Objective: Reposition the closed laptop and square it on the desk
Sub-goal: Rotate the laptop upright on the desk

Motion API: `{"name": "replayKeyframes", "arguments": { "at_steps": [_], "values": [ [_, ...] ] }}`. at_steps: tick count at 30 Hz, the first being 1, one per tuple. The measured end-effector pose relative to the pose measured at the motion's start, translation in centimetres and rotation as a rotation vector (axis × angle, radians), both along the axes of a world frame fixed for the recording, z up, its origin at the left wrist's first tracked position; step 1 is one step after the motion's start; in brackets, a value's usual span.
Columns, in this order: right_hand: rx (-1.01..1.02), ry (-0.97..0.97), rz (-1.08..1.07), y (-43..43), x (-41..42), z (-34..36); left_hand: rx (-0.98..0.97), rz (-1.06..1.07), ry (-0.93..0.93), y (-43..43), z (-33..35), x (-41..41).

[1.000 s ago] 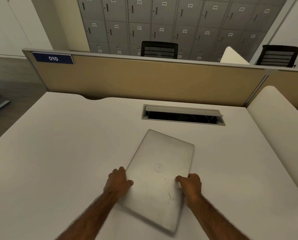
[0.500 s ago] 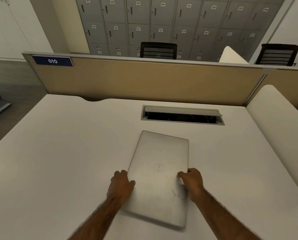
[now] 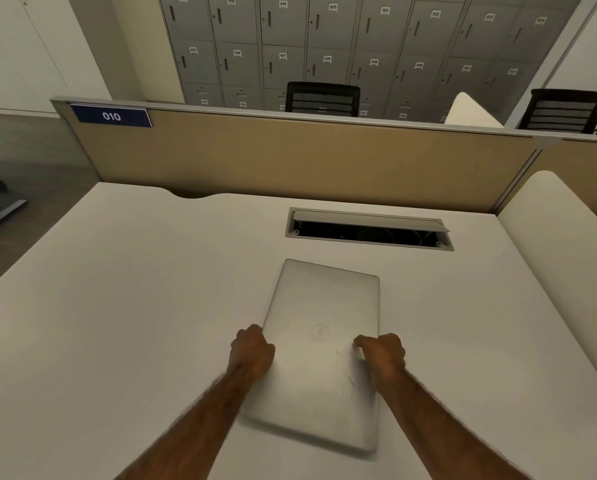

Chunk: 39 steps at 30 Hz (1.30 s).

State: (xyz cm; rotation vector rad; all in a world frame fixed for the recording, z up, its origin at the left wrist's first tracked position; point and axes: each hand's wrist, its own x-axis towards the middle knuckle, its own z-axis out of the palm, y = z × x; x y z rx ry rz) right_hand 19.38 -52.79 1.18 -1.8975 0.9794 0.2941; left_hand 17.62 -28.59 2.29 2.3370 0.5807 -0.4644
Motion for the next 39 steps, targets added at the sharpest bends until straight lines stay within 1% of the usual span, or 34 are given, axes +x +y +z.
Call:
{"name": "replayKeyframes", "arguments": {
  "at_steps": [7,12,17,20,23,24,26,28,29,31,32,34,35,36,37,39],
  "values": [
    [-0.047,0.024,0.083,-1.3,2.1,0.2,-0.069,0.036,0.036,-1.1,-0.4,-1.2],
    [-0.035,0.009,0.133,-1.9,4.0,0.6,-0.064,0.068,0.064,-2.4,-0.9,-1.9],
    [-0.035,0.003,0.169,-2.4,5.2,0.9,-0.097,0.097,0.037,-3.3,-1.6,-2.6],
    [-0.022,-0.029,0.205,-2.7,4.8,1.2,-0.114,0.091,0.051,-2.8,-1.5,-2.4],
    [0.024,-0.106,0.228,-3.2,3.2,1.7,-0.140,0.024,0.128,-1.6,-0.4,-0.7],
    [0.057,-0.129,0.216,-3.6,2.5,1.8,-0.115,-0.023,0.144,-1.1,0.2,0.2],
    [0.059,-0.136,0.202,-4.1,0.4,2.3,0.065,-0.136,0.137,-0.2,1.4,2.6],
    [-0.011,-0.142,0.127,-4.7,-2.3,2.7,0.263,-0.202,0.081,0.4,2.3,5.1],
    [-0.054,-0.151,0.068,-4.8,-4.0,3.1,0.300,-0.227,0.053,0.7,2.6,6.2],
    [-0.103,-0.140,-0.084,-5.3,-7.6,3.6,0.302,-0.296,0.015,1.4,2.5,8.4],
    [-0.075,-0.110,-0.166,-5.7,-9.2,3.4,0.297,-0.341,0.008,1.7,2.3,9.3],
    [0.116,-0.002,-0.334,-6.0,-11.3,3.7,0.284,-0.430,0.005,2.2,1.7,11.0],
    [0.216,0.022,-0.369,-5.6,-11.9,3.8,0.274,-0.463,0.007,2.5,1.4,11.7],
    [0.327,-0.013,-0.384,-5.0,-12.5,3.6,0.266,-0.490,0.016,2.5,1.1,12.4],
    [0.328,-0.050,-0.326,-4.3,-13.0,3.3,0.264,-0.507,0.030,2.5,0.8,12.9],
    [0.393,-0.181,-0.420,-2.4,-13.2,2.7,0.262,-0.519,0.054,2.4,0.6,13.8]
  ]
}}
